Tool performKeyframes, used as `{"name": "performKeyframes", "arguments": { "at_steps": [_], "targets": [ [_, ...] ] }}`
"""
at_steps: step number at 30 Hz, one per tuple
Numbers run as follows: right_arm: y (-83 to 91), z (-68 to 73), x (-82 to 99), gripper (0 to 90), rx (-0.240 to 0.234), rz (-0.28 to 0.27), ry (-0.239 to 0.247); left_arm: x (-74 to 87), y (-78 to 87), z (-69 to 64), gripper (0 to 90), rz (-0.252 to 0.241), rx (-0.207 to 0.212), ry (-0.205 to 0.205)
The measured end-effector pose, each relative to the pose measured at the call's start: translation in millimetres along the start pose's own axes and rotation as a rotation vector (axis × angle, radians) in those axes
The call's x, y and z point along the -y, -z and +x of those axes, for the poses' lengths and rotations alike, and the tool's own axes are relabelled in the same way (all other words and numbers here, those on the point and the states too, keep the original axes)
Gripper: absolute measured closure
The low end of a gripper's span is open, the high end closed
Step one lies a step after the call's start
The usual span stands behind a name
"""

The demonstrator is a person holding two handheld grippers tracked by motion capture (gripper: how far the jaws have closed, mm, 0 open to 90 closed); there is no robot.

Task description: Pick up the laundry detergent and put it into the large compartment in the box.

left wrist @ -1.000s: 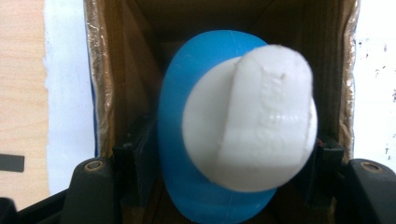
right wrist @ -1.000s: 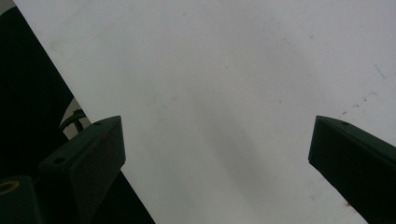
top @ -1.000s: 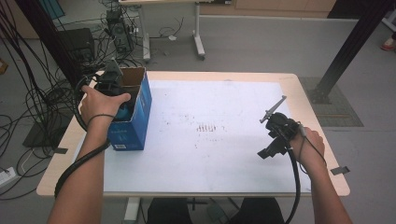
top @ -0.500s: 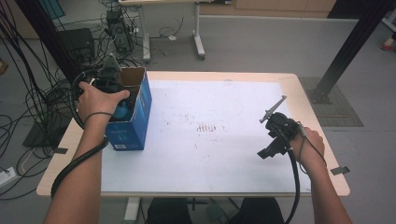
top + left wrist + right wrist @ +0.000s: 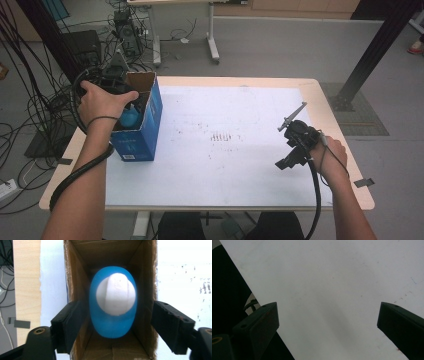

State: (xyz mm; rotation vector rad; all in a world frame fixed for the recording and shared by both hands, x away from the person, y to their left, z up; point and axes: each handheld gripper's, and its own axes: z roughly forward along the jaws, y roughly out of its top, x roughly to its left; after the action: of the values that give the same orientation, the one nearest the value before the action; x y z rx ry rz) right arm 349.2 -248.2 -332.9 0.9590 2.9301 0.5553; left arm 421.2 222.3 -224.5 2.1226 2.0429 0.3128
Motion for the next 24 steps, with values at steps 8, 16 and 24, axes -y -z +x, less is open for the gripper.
{"name": "performKeyframes", "arguments": {
  "at_steps": [8,16,24],
  "targets": [
    [-0.5,-0.2,-1.0,3.6,0.002,-0.003,0.008,1.5,16.1,-5.1,20.0,-0.012,0.001,-0.024],
    [-1.6,-0.8,-1.9,3.6,-0.005,-0.001,0.008,2.7,35.8,-13.3,15.8,-0.037,0.018,-0.042],
    [-0.9,-1.3,-2.9,3.6,-0.004,0.004,0.008,2.1,50.3,-23.4,10.6,-0.028,0.047,-0.067]
  ]
}}
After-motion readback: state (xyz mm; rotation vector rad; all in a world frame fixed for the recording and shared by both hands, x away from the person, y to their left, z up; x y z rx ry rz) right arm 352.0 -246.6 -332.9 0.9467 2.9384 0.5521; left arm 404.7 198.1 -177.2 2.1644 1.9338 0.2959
